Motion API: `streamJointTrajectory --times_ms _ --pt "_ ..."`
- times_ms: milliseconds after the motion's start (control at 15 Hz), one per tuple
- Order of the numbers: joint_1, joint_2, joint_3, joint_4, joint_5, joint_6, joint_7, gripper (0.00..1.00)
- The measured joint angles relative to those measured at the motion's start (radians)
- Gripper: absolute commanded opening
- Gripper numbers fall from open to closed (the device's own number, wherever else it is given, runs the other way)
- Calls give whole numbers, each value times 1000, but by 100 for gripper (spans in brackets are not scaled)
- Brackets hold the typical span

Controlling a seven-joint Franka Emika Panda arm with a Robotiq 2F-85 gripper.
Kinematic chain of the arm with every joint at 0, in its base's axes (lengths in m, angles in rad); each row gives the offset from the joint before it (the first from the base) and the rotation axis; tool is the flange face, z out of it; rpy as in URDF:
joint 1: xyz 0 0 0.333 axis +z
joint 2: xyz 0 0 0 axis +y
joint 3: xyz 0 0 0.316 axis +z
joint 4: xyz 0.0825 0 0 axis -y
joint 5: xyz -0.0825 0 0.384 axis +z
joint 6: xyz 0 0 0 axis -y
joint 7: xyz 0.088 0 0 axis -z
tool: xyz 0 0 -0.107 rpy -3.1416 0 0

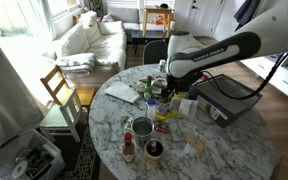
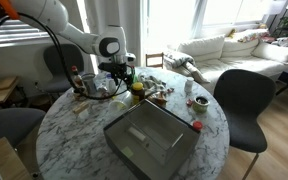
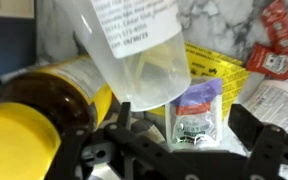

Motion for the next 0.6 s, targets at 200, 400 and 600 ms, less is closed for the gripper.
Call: streamJointTrajectory --times_ms 200,400,600 --pt "-13 -134 5 -56 97 -185 22 100" --pt "-39 -240 4 -127 212 -276 42 100" --pt "-82 -298 -9 -218 337 -277 40 100"
